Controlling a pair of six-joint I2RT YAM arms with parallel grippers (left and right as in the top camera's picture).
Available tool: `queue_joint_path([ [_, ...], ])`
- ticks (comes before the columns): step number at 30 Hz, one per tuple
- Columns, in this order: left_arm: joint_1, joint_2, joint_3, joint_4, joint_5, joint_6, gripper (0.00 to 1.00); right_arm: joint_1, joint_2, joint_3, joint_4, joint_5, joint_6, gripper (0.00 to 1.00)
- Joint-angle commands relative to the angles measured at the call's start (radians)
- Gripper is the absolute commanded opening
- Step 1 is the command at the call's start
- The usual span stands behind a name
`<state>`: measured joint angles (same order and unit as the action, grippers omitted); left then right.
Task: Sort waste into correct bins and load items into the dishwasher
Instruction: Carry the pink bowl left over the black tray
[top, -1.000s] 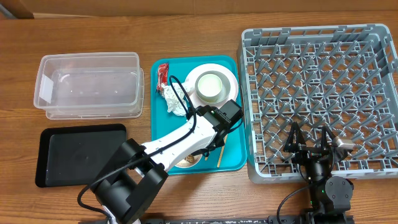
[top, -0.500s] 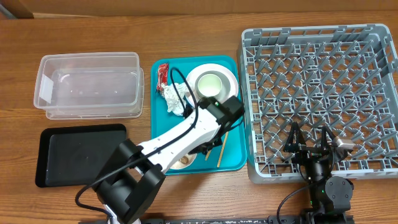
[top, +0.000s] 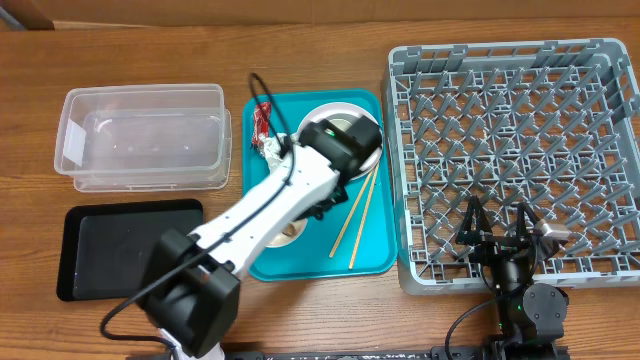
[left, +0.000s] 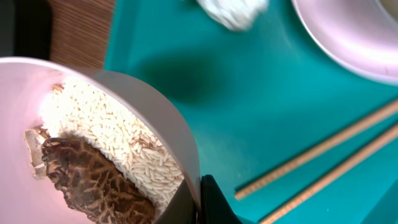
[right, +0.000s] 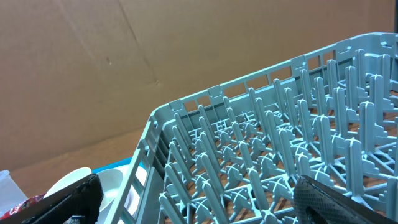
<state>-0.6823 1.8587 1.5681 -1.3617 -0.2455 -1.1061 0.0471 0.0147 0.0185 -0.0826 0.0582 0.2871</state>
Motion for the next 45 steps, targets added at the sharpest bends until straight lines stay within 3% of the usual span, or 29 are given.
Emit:
queue_joint_path([
  [1, 0.093, -0.103, 0.025, 0.0, 0.022, 0.071, 0.04, -0.003, -0.011, -0.011, 0.005, 0.0, -0.002, 1.0],
  [12, 0.434, -0.341, 0.024, 0.129, 0.329, 0.422, 0.04, -0.003, -0.011, -0.011, 0.005, 0.0, -0.002, 1.0],
  [18, 0.598, -0.351, 0.008, 0.109, 0.418, 0.48, 0.04, -0.003, -0.011, -0.011, 0.005, 0.0, -0.002, 1.0],
  [29, 0.787, -0.351, -0.124, 0.137, 0.433, 0.494, 0.04, -0.003, -0.011, -0.011, 0.005, 0.0, -0.002, 1.0],
  [45, 1.063, -0.351, -0.246, 0.187, 0.766, 0.665, 0.04, -0.003, -0.011, -0.011, 0.005, 0.0, -0.002, 1.0],
])
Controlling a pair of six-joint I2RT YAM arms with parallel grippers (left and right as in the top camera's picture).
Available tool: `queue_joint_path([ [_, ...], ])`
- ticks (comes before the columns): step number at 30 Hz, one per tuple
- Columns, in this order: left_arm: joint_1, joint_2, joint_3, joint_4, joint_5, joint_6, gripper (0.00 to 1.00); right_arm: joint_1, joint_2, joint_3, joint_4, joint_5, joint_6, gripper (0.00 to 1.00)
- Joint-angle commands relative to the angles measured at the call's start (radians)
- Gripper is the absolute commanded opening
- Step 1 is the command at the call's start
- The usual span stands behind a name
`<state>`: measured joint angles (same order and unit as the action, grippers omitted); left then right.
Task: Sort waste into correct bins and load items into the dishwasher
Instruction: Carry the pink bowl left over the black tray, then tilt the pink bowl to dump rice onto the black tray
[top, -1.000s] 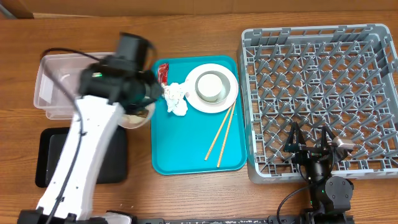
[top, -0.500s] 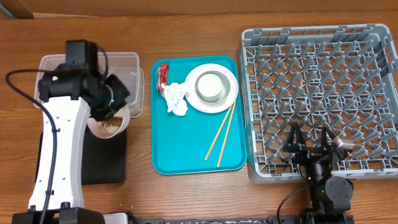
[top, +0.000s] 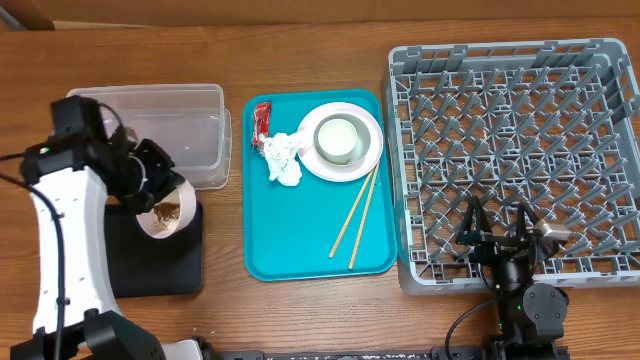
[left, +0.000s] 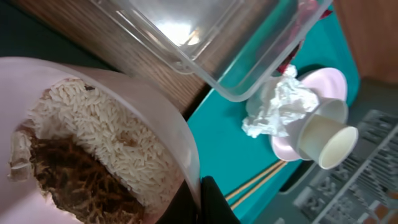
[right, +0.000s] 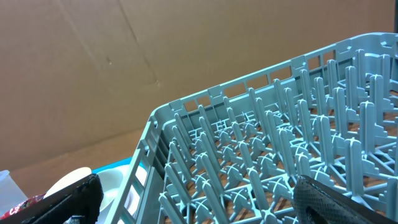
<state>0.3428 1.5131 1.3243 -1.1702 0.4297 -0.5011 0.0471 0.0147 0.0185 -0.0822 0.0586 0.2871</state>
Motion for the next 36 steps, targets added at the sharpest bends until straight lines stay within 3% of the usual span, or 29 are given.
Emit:
queue_joint_path([
  [1, 0.056, -0.005, -0.005, -0.008, 0.097, 0.062, 0.04, -0.003, -0.011, -0.011, 0.005, 0.0, -0.002, 1.0],
  [9, 0.181, -0.005, -0.111, 0.05, 0.338, 0.19, 0.04, -0.003, -0.011, -0.011, 0.005, 0.0, -0.002, 1.0],
  [12, 0.228, -0.005, -0.163, 0.075, 0.371, 0.194, 0.04, -0.003, -0.011, -0.011, 0.005, 0.0, -0.002, 1.0],
  [25, 0.383, -0.005, -0.261, 0.061, 0.663, 0.432, 0.04, -0.003, -0.011, -0.011, 0.005, 0.0, -0.002, 1.0],
  [36, 0.498, -0.005, -0.269, 0.014, 0.686, 0.473, 0.04, -0.003, -0.011, -0.011, 0.005, 0.0, -0.002, 1.0],
])
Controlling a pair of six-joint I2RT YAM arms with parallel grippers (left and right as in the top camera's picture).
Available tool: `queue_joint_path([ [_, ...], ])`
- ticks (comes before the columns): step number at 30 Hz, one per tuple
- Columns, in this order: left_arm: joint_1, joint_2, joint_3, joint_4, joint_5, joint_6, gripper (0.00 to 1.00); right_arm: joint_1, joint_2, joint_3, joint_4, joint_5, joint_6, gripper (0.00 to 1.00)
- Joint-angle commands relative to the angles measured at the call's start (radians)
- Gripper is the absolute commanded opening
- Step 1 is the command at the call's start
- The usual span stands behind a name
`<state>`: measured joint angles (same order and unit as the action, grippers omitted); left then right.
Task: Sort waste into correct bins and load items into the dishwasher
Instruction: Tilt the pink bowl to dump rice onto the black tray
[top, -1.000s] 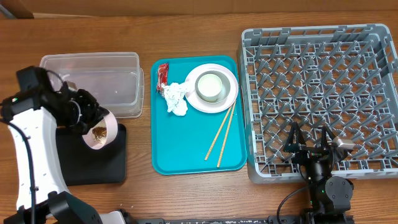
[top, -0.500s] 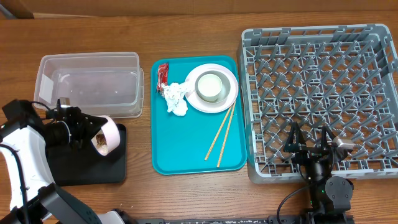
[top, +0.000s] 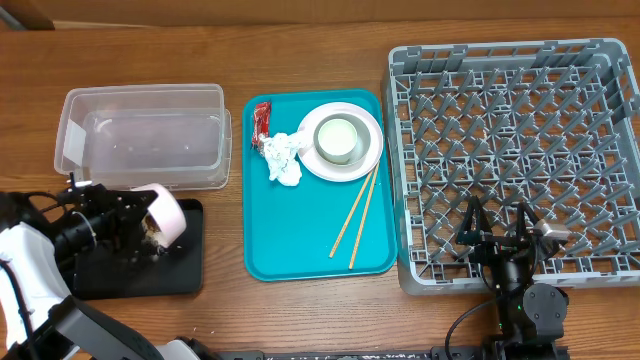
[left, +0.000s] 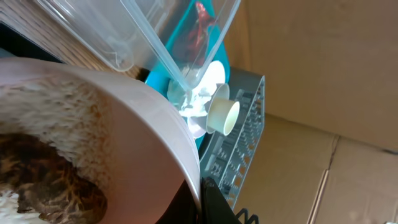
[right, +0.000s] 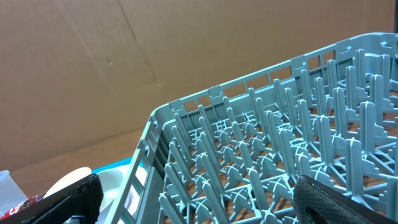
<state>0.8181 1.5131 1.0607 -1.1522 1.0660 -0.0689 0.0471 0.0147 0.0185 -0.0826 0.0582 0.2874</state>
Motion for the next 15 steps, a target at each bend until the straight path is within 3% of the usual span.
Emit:
queue_joint_path([
  [1, 0.029, -0.005, -0.005, -0.006, 0.05, 0.045, 0.04, -0.003, -0.011, -0.011, 0.005, 0.0, -0.002, 1.0],
  [15, 0.044, -0.004, -0.005, -0.023, 0.05, 0.047, 0.04, -0.003, -0.011, -0.011, 0.005, 0.0, -0.002, 1.0],
])
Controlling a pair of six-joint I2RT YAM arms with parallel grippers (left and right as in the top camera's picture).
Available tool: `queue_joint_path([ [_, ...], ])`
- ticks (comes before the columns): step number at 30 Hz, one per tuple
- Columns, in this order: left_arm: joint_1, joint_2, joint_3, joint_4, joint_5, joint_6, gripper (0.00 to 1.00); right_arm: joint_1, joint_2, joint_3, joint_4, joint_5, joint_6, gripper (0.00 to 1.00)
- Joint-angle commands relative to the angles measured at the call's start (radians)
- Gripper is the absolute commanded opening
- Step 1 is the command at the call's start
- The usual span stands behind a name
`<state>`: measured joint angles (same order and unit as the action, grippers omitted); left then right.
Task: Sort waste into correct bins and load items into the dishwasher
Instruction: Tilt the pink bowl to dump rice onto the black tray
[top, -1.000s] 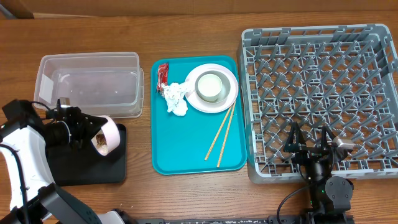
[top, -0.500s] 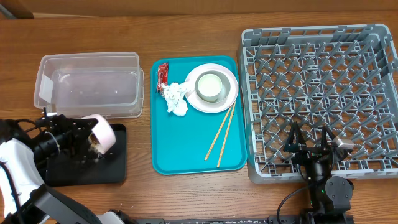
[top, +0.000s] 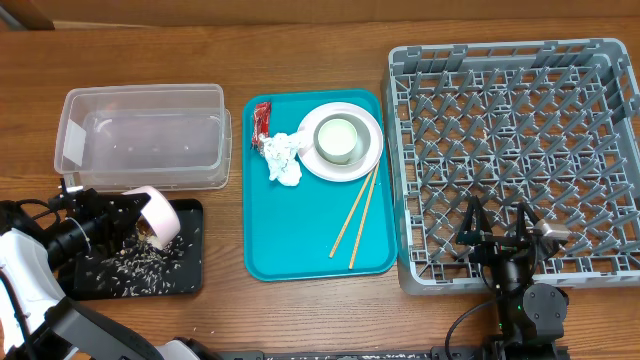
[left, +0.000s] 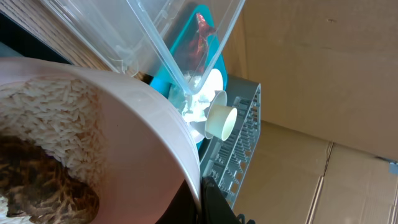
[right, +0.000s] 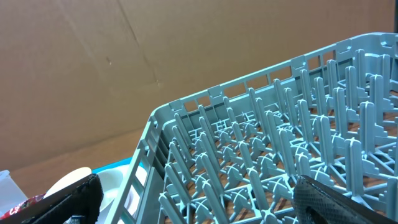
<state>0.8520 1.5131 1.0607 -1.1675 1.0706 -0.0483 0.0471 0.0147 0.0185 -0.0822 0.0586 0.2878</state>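
My left gripper (top: 128, 222) is shut on the rim of a pink bowl (top: 158, 212), which lies tipped on its side over the black tray (top: 185, 280). Rice grains (top: 125, 265) are scattered on that tray. In the left wrist view rice and a brown clump (left: 43, 186) still sit inside the pink bowl (left: 149, 130). On the teal tray (top: 300, 250) are a white plate (top: 372, 150) carrying a paper cup (top: 338, 138), a crumpled napkin (top: 283, 157), a red wrapper (top: 262, 122) and chopsticks (top: 355, 215). My right gripper (top: 497, 228) rests open at the near edge of the grey dish rack (top: 520, 100).
A clear plastic bin (top: 140, 140) stands behind the black tray, with its near wall close to the bowl. The rack's upright pegs (right: 261, 149) fill the right wrist view. Bare wooden table lies between the trays and along the back.
Rice grains now lie scattered over the black tray, which was bare before. The bowl sits a little further left and less rice is left in it. The right arm has not moved.
My left gripper first held the bowl of rice over the teal tray. Then the bowl was by the clear bin at the black tray's corner, then tipped sideways over that tray, and now rice covers the tray. The right gripper stayed open at the rack.
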Motion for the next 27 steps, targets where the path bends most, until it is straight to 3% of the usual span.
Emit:
queue_joint_path([
  [1, 0.012, -0.003, -0.005, -0.013, 0.046, 0.026, 0.04, -0.003, -0.011, -0.011, 0.005, 0.0, -0.002, 1.0],
  [10, 0.014, -0.003, -0.005, -0.062, 0.057, 0.027, 0.04, -0.003, -0.011, -0.011, 0.005, 0.0, -0.002, 1.0],
  [15, 0.014, 0.004, -0.006, 0.041, 0.031, -0.059, 0.04, -0.003, -0.011, -0.011, 0.005, 0.0, -0.002, 1.0],
  [27, 0.014, 0.005, -0.017, 0.005, 0.038, -0.052, 0.04, -0.003, -0.011, -0.011, 0.005, 0.0, -0.002, 1.0],
])
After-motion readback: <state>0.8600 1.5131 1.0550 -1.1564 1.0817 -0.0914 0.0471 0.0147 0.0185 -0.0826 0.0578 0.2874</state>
